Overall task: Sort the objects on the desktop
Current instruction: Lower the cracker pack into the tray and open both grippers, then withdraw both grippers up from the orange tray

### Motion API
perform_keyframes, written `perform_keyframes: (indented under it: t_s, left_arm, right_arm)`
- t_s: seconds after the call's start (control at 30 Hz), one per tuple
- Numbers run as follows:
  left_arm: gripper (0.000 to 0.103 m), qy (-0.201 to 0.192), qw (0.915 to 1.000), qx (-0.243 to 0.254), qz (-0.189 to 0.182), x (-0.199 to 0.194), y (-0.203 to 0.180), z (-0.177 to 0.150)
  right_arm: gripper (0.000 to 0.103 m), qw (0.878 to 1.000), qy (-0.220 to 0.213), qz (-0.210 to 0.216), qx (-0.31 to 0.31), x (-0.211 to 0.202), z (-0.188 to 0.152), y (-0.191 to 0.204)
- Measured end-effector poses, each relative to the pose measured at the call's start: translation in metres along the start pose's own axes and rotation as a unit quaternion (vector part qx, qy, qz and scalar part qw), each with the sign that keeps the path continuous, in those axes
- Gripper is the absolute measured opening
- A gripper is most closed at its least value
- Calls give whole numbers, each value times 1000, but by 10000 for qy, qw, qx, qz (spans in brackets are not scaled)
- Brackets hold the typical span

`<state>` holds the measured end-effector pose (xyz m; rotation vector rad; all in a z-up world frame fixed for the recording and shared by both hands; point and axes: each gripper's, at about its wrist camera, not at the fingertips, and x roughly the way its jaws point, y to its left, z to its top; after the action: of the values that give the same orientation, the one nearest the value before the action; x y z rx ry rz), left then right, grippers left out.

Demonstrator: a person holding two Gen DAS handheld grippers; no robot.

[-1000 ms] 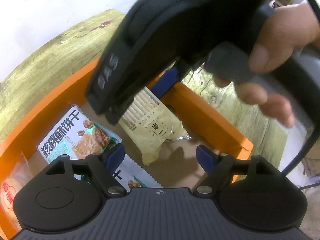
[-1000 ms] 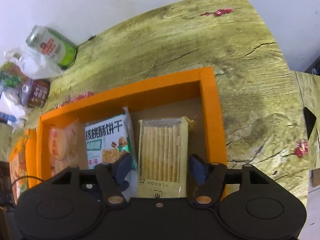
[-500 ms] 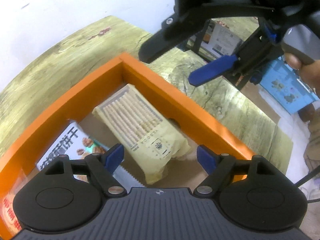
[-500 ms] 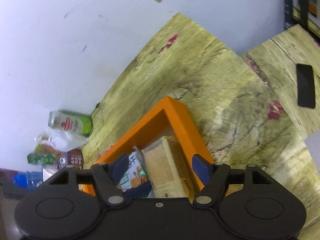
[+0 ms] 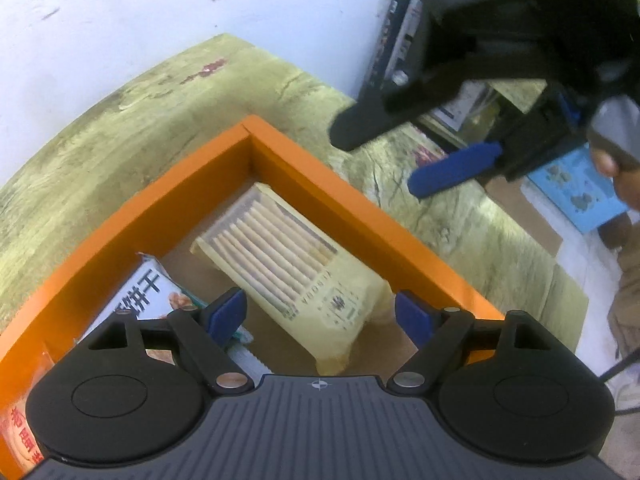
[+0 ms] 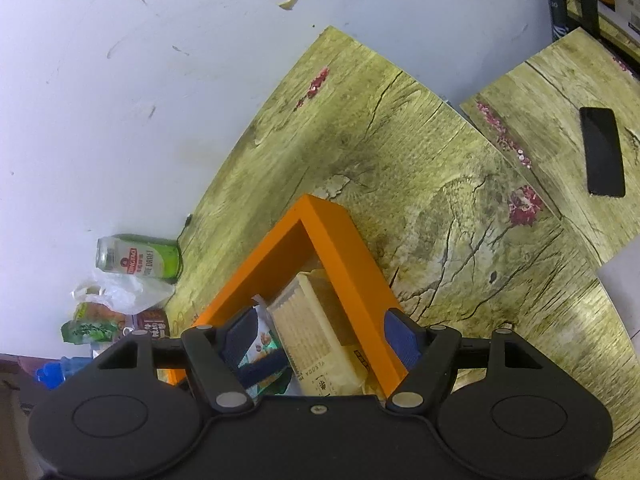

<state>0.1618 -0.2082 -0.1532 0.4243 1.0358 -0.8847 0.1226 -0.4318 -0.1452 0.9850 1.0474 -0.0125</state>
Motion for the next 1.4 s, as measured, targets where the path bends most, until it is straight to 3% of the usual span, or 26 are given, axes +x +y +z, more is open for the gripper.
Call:
perform_keyframes:
  t_s: [0.2,0.4,0.77,1.03,1.23,1.4]
  left_arm:
    - [83,-168,9999,29,-9,-9,9,11]
    - [90,-371,9987,327,-81,-6,15,28]
    - [90,1,9975,408,-571,25,27,46]
    - [91,69,9953,650,-708,28,19,43]
    - [91,1,9974,506,-522,24,23,42]
    - [91,-187,9991,211,-302,-4,36,34]
  right_arm:
    - [69,10000,30,16,11,-1,4,-4]
    - [69,9999,87,0,64,0,8,-10]
    - [69,9995,187,5,252,2,15,-23]
    - [69,9992,179,-4,369,4,18,-28]
    - [69,9992,156,-14,373,4,17,-26]
    - [69,9995,193,11,244,8,16,-19]
